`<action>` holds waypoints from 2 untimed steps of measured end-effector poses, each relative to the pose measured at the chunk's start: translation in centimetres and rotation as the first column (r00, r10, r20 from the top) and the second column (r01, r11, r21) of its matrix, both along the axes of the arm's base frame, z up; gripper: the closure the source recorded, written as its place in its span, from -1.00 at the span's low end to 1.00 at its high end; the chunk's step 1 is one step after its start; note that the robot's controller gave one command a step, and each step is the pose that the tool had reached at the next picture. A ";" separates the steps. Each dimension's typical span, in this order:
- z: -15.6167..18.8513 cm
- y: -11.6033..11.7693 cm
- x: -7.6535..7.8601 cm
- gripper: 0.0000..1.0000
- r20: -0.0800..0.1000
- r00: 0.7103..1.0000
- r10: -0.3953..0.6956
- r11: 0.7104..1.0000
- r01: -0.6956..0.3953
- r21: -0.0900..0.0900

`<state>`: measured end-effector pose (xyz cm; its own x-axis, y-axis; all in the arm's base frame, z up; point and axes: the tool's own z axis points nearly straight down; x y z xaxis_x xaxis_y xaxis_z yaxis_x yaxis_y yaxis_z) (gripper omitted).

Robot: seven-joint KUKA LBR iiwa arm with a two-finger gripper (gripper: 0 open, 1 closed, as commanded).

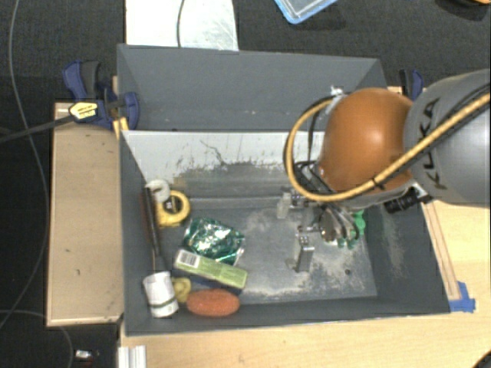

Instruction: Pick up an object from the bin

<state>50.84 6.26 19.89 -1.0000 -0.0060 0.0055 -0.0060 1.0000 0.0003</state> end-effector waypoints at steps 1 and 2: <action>0.4 0.0 0.2 -1.00 0.008 1.000 -0.002 1.000 0.002 0.000; -6.1 5.0 0.5 -1.00 0.009 1.000 0.028 1.000 -0.028 0.001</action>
Offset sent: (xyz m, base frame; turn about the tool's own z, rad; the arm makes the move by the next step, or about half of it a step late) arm 0.0037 0.0486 -0.0607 -0.0249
